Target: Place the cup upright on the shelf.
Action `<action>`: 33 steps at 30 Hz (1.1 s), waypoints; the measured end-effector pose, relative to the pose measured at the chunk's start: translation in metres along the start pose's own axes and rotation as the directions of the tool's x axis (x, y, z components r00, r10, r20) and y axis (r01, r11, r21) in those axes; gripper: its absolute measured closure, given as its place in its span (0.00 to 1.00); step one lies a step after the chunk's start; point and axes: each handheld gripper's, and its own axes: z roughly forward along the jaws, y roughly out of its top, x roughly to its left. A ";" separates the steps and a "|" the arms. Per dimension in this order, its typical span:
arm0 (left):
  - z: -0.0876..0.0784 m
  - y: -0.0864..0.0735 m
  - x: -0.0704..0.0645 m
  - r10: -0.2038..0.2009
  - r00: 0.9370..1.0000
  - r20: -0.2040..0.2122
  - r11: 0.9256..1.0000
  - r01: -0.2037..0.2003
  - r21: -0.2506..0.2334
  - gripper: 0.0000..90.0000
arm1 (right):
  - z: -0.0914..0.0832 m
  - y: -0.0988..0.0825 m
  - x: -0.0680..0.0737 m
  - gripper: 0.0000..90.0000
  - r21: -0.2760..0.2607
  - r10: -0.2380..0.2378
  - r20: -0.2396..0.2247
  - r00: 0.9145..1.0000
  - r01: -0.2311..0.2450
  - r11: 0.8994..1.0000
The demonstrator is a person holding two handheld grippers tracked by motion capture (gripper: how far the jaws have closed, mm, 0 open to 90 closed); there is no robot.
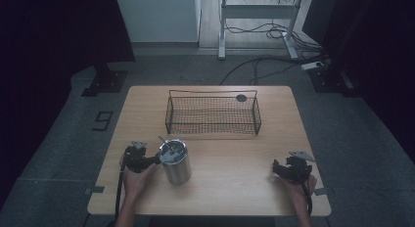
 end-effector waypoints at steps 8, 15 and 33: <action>0.001 0.001 0.000 0.000 1.000 0.003 1.000 0.000 -0.004 0.16 | 0.000 0.000 0.000 0.15 0.000 -0.001 0.000 1.000 0.001 1.000; -0.002 -0.002 -0.002 0.009 1.000 0.003 1.000 -0.009 0.000 0.17 | 0.000 0.000 0.000 0.15 0.000 -0.001 0.000 1.000 0.001 1.000; -0.058 -0.007 -0.001 -0.010 0.996 0.085 0.985 0.024 -0.168 0.17 | 0.001 0.001 0.000 0.15 0.001 0.000 0.000 1.000 0.000 1.000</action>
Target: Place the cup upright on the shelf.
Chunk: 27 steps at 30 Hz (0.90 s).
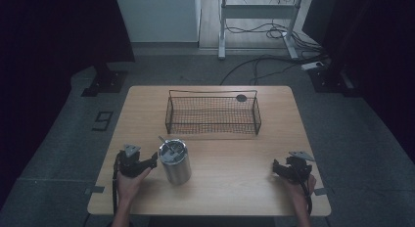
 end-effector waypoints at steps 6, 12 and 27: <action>-0.028 0.009 -0.005 0.019 0.997 0.081 0.997 -0.013 -0.071 0.16 | 0.000 0.000 0.000 0.15 0.000 0.000 0.000 1.000 0.000 1.000; -0.051 0.019 -0.012 0.056 0.990 0.126 0.992 -0.040 -0.123 0.16 | 0.001 0.001 0.000 0.15 -0.001 0.000 0.000 1.000 0.000 1.000; -0.073 0.014 -0.019 0.118 0.969 0.215 0.984 -0.086 -0.154 0.12 | 0.002 0.001 0.001 0.15 -0.001 0.001 0.002 1.000 -0.001 1.000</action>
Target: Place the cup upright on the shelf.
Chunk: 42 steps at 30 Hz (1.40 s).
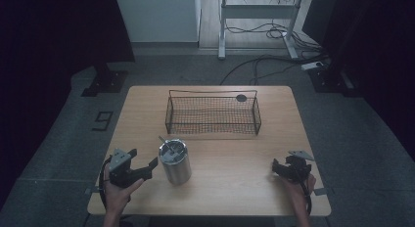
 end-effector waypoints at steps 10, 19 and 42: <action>-0.005 -0.001 -0.013 0.018 0.997 0.077 1.000 -0.018 0.003 0.06 | 0.000 0.000 0.000 0.15 0.001 0.001 0.002 1.000 -0.001 1.000; -0.005 -0.002 -0.019 0.028 0.986 0.165 1.000 -0.027 -0.009 0.01 | 0.000 0.000 0.000 0.15 0.000 0.001 0.002 1.000 -0.001 1.000; 0.027 -0.007 -0.046 0.081 0.979 0.188 0.995 -0.090 0.038 0.00 | 0.000 0.000 0.000 0.15 0.000 0.001 0.002 1.000 -0.001 1.000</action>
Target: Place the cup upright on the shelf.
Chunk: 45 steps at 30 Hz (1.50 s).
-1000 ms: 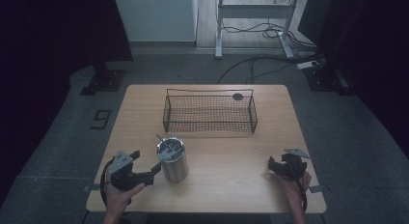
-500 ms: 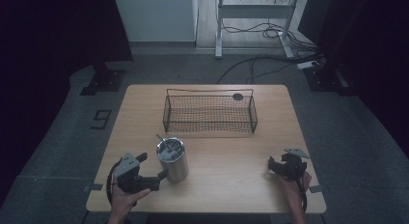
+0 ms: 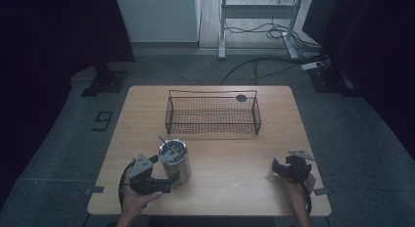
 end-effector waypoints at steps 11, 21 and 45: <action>0.031 -0.004 0.002 0.002 0.998 -0.069 1.000 -0.003 -0.009 0.00 | 0.001 0.001 0.000 0.16 -0.002 -0.003 -0.004 1.000 0.003 1.000; 0.043 -0.007 0.002 0.030 0.996 -0.081 0.998 -0.034 -0.054 0.03 | 0.002 0.002 0.000 0.16 -0.001 -0.005 -0.006 1.000 0.005 1.000; 0.043 -0.009 0.006 0.018 0.996 -0.092 0.996 -0.026 -0.084 0.04 | 0.002 0.002 0.000 0.16 -0.002 -0.007 -0.007 1.000 0.007 1.000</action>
